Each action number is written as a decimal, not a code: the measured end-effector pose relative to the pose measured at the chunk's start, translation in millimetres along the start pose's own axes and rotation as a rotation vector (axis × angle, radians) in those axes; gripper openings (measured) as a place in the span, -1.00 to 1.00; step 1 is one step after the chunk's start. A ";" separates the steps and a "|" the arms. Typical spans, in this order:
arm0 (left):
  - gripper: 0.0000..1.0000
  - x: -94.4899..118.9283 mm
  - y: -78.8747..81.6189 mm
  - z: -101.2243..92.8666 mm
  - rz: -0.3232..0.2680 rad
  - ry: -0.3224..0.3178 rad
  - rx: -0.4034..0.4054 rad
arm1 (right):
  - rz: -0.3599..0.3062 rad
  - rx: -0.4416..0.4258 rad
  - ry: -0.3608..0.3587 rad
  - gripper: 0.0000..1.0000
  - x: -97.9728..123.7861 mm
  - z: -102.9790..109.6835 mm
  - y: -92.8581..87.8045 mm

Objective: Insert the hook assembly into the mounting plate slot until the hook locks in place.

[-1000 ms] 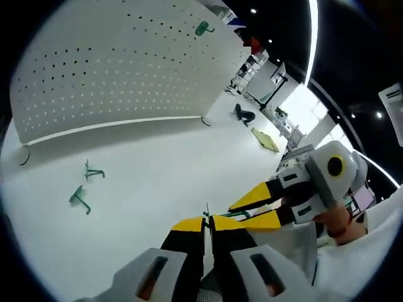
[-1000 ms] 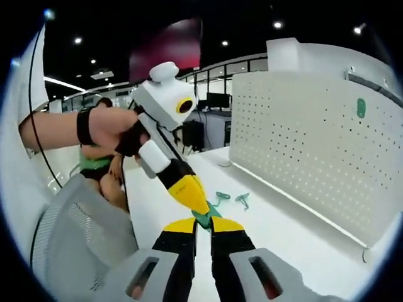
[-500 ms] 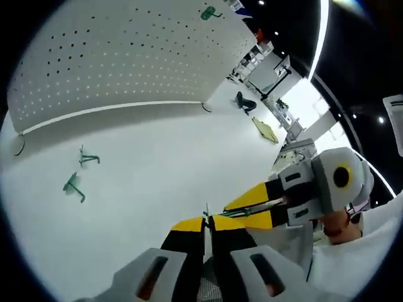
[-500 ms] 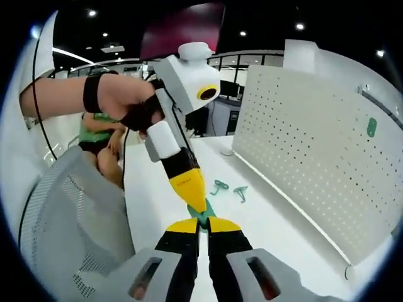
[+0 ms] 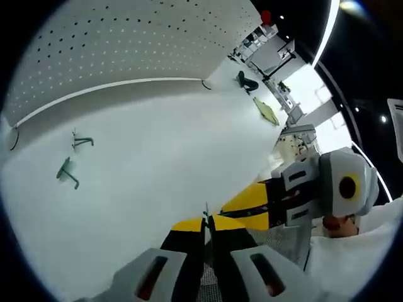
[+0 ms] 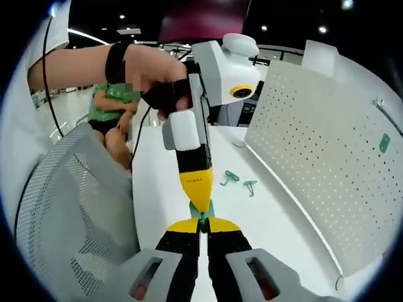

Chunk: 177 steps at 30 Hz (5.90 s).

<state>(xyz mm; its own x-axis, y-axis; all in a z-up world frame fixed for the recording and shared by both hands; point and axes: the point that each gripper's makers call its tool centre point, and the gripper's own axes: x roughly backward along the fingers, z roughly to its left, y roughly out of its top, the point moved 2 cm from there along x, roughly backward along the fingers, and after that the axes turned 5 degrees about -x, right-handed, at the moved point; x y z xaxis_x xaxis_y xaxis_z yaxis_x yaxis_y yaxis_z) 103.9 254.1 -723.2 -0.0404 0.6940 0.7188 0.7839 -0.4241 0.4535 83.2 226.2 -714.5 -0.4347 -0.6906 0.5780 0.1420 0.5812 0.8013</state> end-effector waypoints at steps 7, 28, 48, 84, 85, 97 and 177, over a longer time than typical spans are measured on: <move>-0.94 1.2 0.2 0.5 -0.006 0.022 -0.009 | 0.013 -0.001 -0.040 -0.98 -1.9 1.0 -0.7; -0.92 2.0 9.9 0.1 -0.129 0.027 -0.143 | 0.031 0.010 -0.115 -0.98 -0.1 -9.1 1.9; -0.65 30.8 42.2 8.0 -0.460 0.131 -0.182 | 0.006 -0.014 -0.192 -0.98 5.2 -21.4 10.8; -0.20 45.7 -3.4 -12.2 -0.586 0.157 -0.358 | -0.062 -0.091 -0.304 -0.98 20.1 -53.6 36.8; -0.18 47.0 -3.4 -13.0 -0.597 0.158 -0.364 | -0.060 -0.097 -0.308 -0.98 20.5 -54.7 36.5; -0.01 53.8 -12.5 -18.6 -0.593 0.186 -0.390 | -0.135 -0.206 -0.404 -0.98 37.7 -79.2 44.9; 0.43 87.9 -20.7 -8.9 -0.697 0.257 -0.497 | -0.571 -0.664 -0.773 -0.98 85.2 -223.8 118.7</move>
<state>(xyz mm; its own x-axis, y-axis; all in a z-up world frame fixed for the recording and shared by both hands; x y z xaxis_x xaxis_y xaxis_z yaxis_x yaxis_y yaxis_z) 78.6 318.7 -664.6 -0.5916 0.7622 0.2630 0.1724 -0.1991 0.9647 262.1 140.0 -535.6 -0.9790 -0.1995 0.0428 0.0886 -0.2268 0.9699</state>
